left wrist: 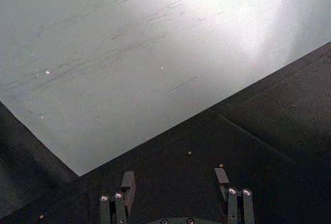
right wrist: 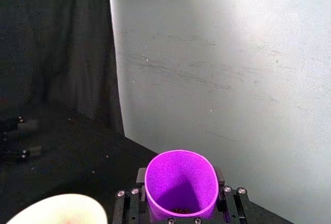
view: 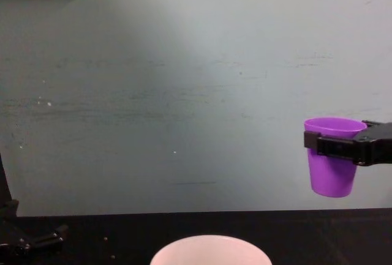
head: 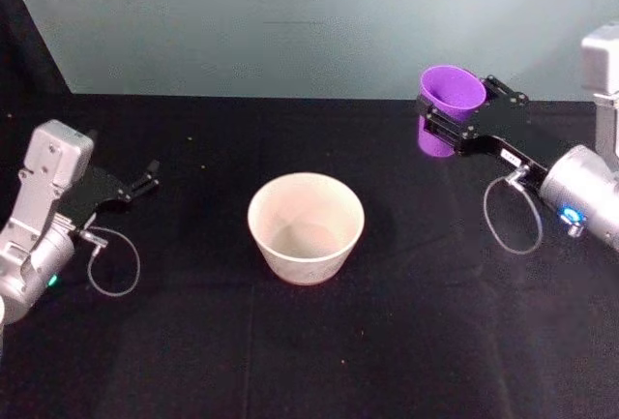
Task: Pick up the cup and pour the mung beans from the cup into the bowl.
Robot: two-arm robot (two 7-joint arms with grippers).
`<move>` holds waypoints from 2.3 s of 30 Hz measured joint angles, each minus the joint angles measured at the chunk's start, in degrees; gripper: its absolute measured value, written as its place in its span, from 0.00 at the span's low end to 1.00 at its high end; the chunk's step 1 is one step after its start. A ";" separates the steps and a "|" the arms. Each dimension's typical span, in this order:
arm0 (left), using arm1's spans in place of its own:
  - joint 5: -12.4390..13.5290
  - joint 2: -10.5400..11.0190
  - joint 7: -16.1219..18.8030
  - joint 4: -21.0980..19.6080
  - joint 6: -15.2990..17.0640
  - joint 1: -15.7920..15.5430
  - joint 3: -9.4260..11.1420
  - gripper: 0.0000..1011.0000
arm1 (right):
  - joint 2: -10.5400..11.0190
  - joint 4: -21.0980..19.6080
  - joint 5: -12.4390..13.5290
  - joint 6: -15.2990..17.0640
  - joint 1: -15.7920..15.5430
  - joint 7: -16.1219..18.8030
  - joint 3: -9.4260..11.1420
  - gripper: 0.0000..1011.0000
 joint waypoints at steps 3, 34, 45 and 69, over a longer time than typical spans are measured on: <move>0.00 0.00 0.00 0.00 0.00 0.00 0.00 0.99 | -0.79 2.54 -1.24 -1.10 1.59 0.38 -0.89 0.73; 0.00 0.00 0.00 0.00 0.00 0.00 0.00 0.99 | 0.17 5.89 -42.59 -7.42 9.18 -9.10 -16.61 0.73; 0.00 0.00 0.00 0.00 0.00 0.00 0.00 0.99 | 1.03 4.57 -55.94 -6.53 9.20 -13.33 -20.51 0.73; 0.00 0.00 0.00 0.00 0.00 0.00 0.00 0.99 | 2.20 0.98 -75.47 -4.24 8.84 -17.47 -25.26 0.73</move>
